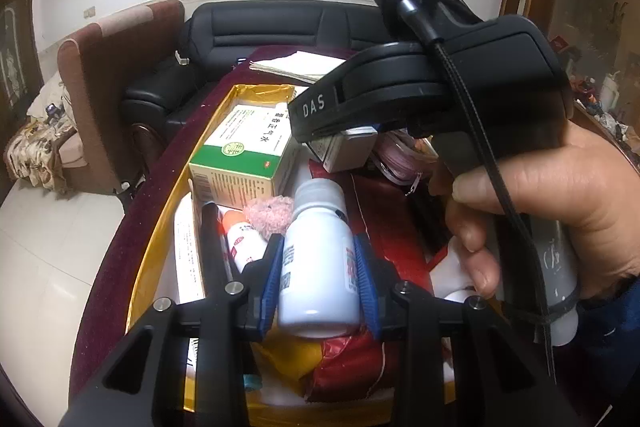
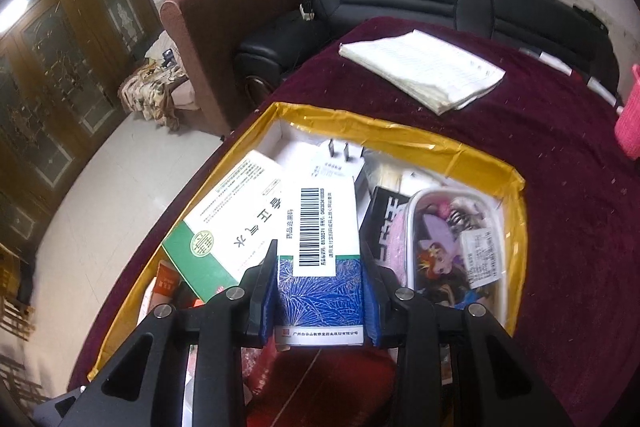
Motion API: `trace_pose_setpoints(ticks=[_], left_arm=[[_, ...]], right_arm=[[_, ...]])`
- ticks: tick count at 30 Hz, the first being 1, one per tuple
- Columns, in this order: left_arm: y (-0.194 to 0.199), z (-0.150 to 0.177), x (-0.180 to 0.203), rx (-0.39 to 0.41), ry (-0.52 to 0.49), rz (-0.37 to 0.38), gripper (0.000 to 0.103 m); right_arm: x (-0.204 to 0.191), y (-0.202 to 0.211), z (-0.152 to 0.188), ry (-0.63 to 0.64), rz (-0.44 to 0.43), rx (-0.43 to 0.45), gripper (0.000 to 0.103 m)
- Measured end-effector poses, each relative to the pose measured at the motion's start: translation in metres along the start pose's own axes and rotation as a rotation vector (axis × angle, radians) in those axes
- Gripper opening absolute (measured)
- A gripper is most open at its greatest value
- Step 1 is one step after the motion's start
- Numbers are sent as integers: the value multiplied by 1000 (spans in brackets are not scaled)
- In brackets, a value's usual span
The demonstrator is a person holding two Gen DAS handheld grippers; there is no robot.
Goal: Organize objects
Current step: 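Lower the box and pill bottle into the tray and open both tools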
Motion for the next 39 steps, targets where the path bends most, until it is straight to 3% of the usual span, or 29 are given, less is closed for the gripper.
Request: trace_pose_setpoints(ticks=[9,14,16,23,32,37,39], left_arm=[[-5,-2,2,15,4,-31,38],[-7,-2,5,20,-1,-54,49],[-7,0,8,19,-7,-60,59],[-5,2,19,26,-34,-70,81],[7,5,29,68,-65,-137,94],[27,6,39,147,-104,-240,103],[33,8,43,152,-105,-242,103]], right_arm=[[0,4,6,18,8,-20,39],[1,12,12,6,-30,-13,48],[0,16,15,3,-29,-7,53],[4,39,28,-8,-57,26,58],[15,85,58,-17,-54,117,69],[31,122,80,-40,-2,221,80],[39,139,91,-53,22,266,85]])
Point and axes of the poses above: each gripper's, at about its wrist camera, not at the fingertips, and y roughly against the way its jaws point, x to its right, z to its underside, the point moved 6 cm from there along -y, roughly the way its jaws point, and after that the axes turned 8 degrees about -x, right-handed, at the moved point
